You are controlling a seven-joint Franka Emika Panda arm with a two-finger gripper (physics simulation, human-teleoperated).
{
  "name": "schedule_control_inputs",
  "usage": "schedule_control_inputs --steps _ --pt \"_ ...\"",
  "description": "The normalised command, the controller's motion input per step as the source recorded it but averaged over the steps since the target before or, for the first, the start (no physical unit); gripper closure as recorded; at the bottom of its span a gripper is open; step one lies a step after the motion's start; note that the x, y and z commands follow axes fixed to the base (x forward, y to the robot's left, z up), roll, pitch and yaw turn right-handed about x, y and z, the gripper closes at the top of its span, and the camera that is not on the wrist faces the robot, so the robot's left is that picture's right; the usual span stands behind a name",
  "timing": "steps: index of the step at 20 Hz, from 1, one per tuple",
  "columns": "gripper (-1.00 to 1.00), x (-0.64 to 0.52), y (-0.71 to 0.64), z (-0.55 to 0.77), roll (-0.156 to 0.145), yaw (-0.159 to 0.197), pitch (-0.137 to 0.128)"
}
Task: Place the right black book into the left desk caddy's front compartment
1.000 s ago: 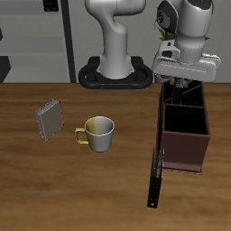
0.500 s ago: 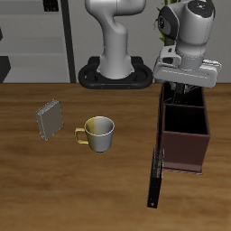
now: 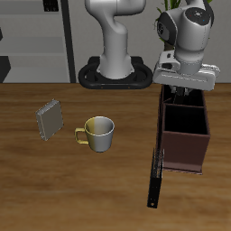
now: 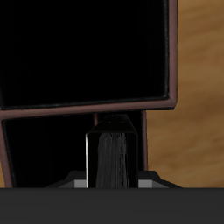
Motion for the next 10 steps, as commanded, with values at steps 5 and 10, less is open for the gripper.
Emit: schedule_control_inputs --steps 5,10 --pt "-1.0 -0.01 -0.05 -0.02 -0.007 -0.015 0.019" --pt "-1.0 0.03 -0.06 0.13 -0.004 -0.015 -0.025"
